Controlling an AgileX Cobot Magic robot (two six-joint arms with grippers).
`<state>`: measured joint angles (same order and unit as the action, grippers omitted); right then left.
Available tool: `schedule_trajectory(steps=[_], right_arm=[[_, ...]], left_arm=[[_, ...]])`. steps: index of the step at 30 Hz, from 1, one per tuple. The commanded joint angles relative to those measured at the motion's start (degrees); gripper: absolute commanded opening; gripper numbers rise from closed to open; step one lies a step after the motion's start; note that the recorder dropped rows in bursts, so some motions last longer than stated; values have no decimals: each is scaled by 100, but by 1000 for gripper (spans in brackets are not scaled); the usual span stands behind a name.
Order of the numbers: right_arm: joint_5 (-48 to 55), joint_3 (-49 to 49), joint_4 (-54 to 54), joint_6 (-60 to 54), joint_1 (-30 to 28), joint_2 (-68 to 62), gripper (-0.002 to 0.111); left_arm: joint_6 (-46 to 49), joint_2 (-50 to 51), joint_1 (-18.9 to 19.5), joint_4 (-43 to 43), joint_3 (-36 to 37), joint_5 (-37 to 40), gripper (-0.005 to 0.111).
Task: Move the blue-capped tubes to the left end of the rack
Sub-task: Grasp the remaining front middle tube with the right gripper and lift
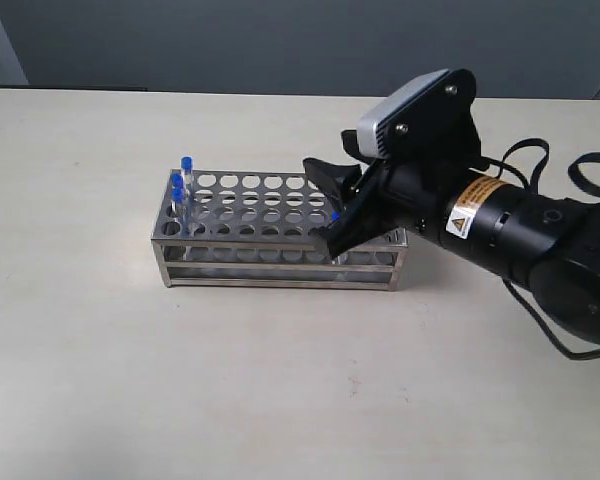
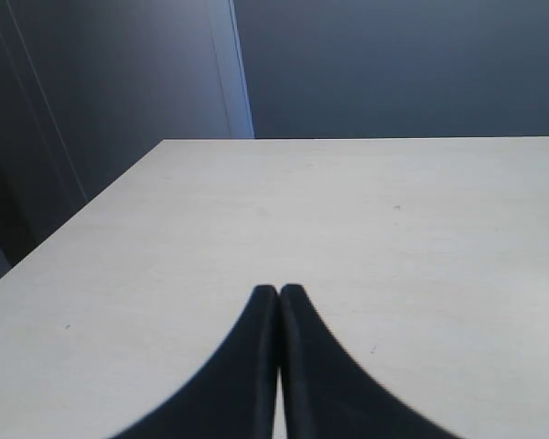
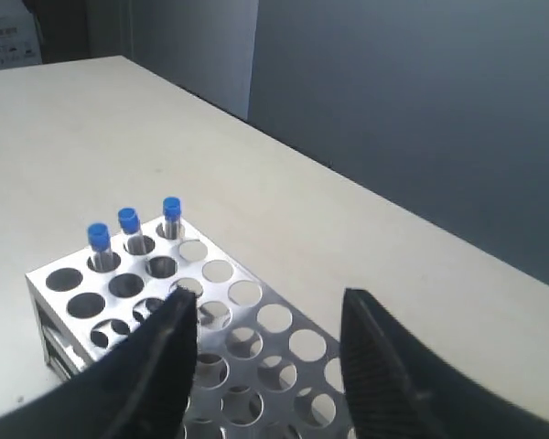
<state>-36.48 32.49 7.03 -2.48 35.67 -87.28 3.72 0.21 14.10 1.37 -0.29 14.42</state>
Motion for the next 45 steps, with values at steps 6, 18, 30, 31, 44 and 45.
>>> schedule_trajectory(steps=[6, 18, 30, 31, 44, 45], right_arm=[[-493, -3, -290, -36, -35, -767, 48], [-441, -3, -501, -105, -35, -1105, 48], [-568, -3, -734, -204, -35, -1363, 48], [-568, -3, -746, -204, -35, -1363, 48], [-601, -3, -1272, -587, -35, -1363, 48], [-595, -3, -1241, -561, -35, -1363, 48]], left_arm=[[-21, -21, 6, -14, 29, -67, 0], [-21, -21, 6, -14, 29, -67, 0], [-21, -21, 6, -14, 29, -67, 0], [-21, -21, 6, -14, 29, -67, 0], [-21, -21, 6, -14, 29, -67, 0], [-21, -21, 6, -14, 29, -67, 0]])
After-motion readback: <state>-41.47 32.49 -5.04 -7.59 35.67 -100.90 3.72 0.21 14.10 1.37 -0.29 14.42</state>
